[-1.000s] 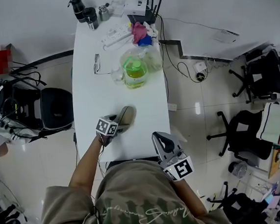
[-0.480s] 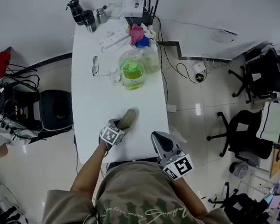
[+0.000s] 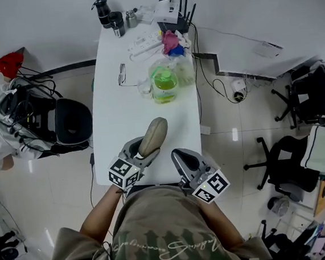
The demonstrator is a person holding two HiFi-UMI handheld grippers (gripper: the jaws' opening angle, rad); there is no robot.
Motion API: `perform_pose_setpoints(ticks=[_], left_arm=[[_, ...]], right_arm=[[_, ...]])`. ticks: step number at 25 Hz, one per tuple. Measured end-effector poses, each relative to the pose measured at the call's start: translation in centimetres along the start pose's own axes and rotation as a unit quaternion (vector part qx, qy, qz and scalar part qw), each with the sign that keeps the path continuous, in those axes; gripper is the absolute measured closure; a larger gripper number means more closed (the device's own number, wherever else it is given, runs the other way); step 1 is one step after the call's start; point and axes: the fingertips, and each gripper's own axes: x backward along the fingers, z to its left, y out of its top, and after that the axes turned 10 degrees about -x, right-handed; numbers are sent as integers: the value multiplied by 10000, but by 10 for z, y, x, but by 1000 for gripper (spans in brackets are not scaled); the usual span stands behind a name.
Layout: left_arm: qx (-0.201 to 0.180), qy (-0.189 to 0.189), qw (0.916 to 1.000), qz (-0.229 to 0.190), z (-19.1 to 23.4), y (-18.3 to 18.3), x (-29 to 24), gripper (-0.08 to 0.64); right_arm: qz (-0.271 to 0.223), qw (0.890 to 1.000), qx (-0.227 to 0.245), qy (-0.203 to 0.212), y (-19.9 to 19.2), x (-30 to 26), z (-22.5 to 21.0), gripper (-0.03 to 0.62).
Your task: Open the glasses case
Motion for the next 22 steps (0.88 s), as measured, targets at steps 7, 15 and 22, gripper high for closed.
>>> perform_pose_setpoints(ticks=[7,15,22], left_arm=[[-284,306,9955,-852,-24,60,36,287],[-808,894,9881,-960,-23,76,52,287],[-639,797,9879,-1165,-41,84,57,287]], right_arm=[[97,9996,-108,257,19,-34,26,340],[205,9988,-410,-187,21,-58,24,289],[-4,9940,-1089,-134,17,-62,26,233]])
